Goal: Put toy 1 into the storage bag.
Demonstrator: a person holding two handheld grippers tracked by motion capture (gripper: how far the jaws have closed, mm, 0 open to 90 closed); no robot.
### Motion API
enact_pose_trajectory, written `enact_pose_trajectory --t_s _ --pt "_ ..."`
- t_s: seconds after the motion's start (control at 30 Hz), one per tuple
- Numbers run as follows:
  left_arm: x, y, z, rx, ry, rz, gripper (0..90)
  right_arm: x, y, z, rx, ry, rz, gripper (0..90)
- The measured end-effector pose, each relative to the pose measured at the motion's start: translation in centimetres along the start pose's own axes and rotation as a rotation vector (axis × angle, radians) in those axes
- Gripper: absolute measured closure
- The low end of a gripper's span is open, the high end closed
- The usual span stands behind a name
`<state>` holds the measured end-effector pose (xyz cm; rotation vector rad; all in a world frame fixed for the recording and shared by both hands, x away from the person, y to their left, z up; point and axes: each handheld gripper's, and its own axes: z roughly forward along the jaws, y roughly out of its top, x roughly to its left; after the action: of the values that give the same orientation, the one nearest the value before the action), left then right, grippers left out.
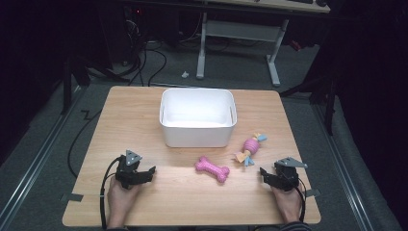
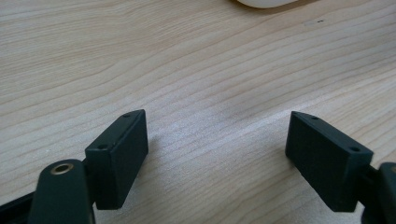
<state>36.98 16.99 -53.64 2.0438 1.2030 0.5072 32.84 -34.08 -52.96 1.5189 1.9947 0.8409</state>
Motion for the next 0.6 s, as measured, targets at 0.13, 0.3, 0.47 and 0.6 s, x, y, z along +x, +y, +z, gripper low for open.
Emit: enact_pose_trajectory --t_s 0.13,0.3,0.47,0.6 --pt "0.0 0.0 0.0 0.0 0.0 0.0 21.5 0.0 -0.1 -0.3 -0.016 0.002 -0.003 37.5" --pt "0.0 0.0 0.0 -0.001 0.0 0.001 21.4 0.3 0.0 -1.4 -0.037 0.015 -0.005 39.5" --pt "0.0 0.0 0.0 -0.001 0.0 0.001 21.4 0.6 0.0 -2.1 -0.059 0.025 0.008 39.7" --pt "0.0 0.0 0.0 -0.001 -0.001 0.001 21.4 0.8 0.0 -2.3 -0.092 0.042 -0.006 37.8"
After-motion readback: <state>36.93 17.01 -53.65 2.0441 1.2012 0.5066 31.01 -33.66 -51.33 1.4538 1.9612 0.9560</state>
